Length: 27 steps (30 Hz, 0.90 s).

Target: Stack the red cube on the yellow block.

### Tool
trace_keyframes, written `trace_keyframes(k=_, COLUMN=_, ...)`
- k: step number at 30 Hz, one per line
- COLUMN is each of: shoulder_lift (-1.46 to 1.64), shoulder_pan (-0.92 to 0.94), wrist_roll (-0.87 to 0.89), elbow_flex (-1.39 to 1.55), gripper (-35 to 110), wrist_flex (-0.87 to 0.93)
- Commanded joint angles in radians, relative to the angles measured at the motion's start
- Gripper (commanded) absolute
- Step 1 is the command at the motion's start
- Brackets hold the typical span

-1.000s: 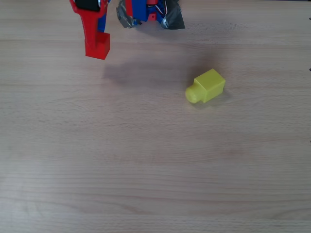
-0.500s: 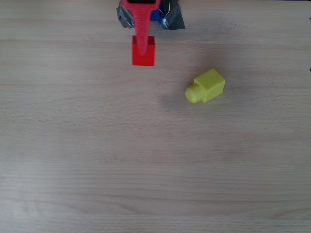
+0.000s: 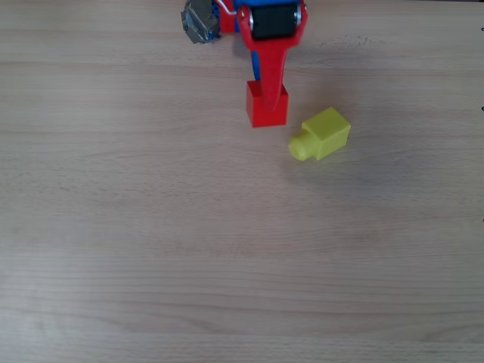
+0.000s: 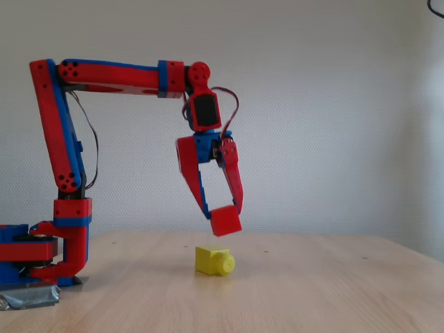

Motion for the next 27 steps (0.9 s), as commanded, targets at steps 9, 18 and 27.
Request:
trace_keyframes(k=9, shoulder_lift=0.02, shoulder_pan=-0.153, wrist_roll=0.067, elbow_flex=-0.104, gripper=11, wrist_flex=0.006)
trace_keyframes(k=18, shoulder_lift=0.003, shoulder_pan=-0.207, wrist_roll=0.092, elbow_flex=-0.087, gripper=11, wrist_flex=0.006)
trace_keyframes(k=27, shoulder_lift=-0.035, shoulder_pan=-0.282, wrist_roll=0.123, elbow_flex=-0.028, gripper=11, wrist_flex=-0.009)
